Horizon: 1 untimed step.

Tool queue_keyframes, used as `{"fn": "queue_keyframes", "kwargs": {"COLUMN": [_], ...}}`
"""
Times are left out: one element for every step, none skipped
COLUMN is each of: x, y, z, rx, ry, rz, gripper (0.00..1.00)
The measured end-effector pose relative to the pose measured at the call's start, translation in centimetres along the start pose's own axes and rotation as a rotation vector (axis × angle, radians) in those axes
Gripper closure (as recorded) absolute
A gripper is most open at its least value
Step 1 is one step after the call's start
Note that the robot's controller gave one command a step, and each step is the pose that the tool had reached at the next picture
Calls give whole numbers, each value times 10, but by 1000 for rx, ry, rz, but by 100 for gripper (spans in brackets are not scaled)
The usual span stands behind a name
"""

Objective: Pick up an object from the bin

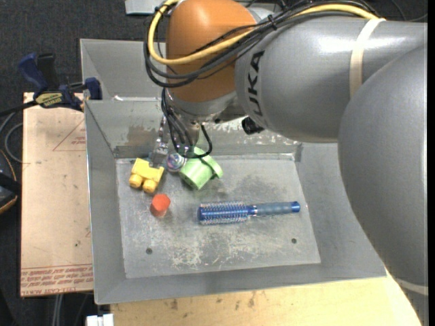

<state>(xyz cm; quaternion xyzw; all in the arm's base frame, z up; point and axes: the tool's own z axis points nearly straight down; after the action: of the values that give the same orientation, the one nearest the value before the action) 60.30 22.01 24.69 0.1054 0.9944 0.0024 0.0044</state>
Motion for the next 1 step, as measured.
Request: {"fn": "queue_keyframes", "kwargs": {"x": [-36], "y": [-18], "z": [150], "rx": [3], "ry": [13], "rz": [-179], "gripper": [100]}}
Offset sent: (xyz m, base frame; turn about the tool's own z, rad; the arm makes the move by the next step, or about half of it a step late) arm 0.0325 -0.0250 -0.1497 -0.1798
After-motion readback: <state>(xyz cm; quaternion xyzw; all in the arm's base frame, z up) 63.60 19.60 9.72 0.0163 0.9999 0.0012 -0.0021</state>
